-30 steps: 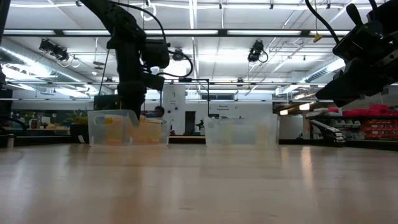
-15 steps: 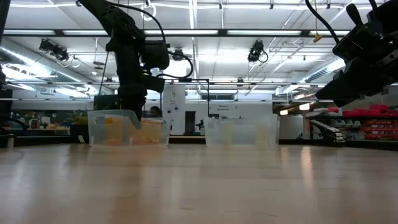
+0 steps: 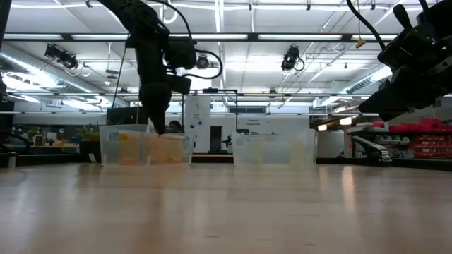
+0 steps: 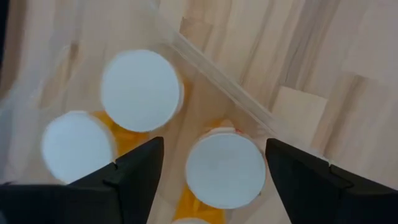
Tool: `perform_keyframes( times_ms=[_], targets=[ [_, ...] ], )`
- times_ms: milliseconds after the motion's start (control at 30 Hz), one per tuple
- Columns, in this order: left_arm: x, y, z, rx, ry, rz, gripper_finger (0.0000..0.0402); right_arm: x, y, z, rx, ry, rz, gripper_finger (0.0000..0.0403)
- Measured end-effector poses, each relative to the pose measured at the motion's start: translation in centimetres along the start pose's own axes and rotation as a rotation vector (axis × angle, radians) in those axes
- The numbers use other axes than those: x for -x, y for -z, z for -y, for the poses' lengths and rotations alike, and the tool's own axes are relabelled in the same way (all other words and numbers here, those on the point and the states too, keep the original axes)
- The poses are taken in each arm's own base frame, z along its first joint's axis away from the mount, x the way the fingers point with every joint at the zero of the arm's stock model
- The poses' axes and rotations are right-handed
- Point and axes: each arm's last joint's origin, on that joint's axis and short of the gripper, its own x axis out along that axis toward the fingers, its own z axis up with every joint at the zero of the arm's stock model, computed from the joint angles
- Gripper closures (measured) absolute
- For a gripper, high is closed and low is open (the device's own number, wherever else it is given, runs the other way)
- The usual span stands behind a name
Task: Pick and place medicine bottles into bin by pill shape (circle, oval)
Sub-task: Return to Home Position
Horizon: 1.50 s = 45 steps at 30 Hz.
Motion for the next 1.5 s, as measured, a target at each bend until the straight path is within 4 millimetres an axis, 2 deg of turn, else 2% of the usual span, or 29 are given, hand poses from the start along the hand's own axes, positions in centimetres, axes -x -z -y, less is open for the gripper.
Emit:
perform_keyframes(
  times_ms=[233,367,500,633,1033,1500],
  targets=[
    [2.1,-0.9,-0.1,-0.011,0.0,0.056,0.0128,0.0,0.0,0.0,0.0,0.0,0.0,0.0372],
    [4.0,-0.6,0.2,-0.022,0.029,0.124,0.0144,0.0,0.0,0.0,0.0,0.0,0.0,0.0372],
    [6.0,-0.1,1.1,-0.046,0.087,0.257,0.0163,0.0,0.0,0.0,0.0,0.0,0.0,0.0372],
    [7.0,0.8,2.4,-0.067,0.109,0.405,0.0183,0.0,0.0,0.0,0.0,0.0,0.0,0.0372],
    [7.6,4.8,4.6,-0.076,0.164,0.646,0.0227,0.0,0.1,0.0,0.002,0.003,-0.01,0.0372],
    [7.4,9.1,6.0,-0.083,0.199,0.82,0.0228,0.0,0.1,0.0,0.003,0.003,-0.01,0.0372]
  ],
)
